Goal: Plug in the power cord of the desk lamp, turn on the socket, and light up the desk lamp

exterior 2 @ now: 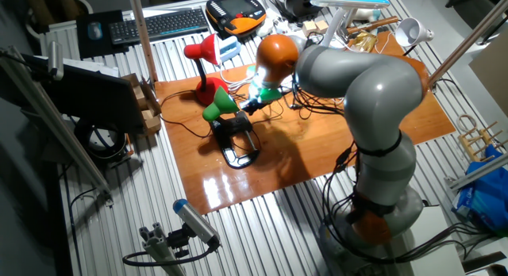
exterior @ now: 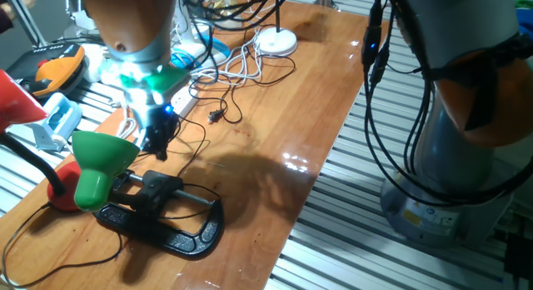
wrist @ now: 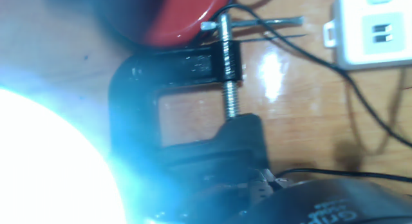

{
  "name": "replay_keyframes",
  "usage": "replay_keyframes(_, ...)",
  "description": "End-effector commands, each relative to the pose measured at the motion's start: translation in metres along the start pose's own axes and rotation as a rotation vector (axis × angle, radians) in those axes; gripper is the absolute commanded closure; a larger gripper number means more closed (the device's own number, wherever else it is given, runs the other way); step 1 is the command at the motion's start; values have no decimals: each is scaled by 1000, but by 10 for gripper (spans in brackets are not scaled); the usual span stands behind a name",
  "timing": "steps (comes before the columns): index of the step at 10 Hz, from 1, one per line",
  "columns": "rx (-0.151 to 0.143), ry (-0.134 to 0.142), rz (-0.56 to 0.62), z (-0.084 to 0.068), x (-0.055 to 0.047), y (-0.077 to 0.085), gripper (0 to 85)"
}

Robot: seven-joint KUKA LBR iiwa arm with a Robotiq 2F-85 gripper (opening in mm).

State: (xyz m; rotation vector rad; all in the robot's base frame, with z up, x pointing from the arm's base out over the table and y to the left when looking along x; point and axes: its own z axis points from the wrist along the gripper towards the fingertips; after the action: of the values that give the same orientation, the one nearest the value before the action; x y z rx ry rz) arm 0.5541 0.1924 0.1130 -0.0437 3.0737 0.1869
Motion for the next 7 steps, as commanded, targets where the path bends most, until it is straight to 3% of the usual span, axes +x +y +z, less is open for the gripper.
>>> replay_keyframes(1,6,0,-10,-4,1,-6,850)
replay_keyframes(4,51,-15,-55,-20,8,-28,850)
replay_keyframes(7,64,-22,-64,-22,14,-34,850)
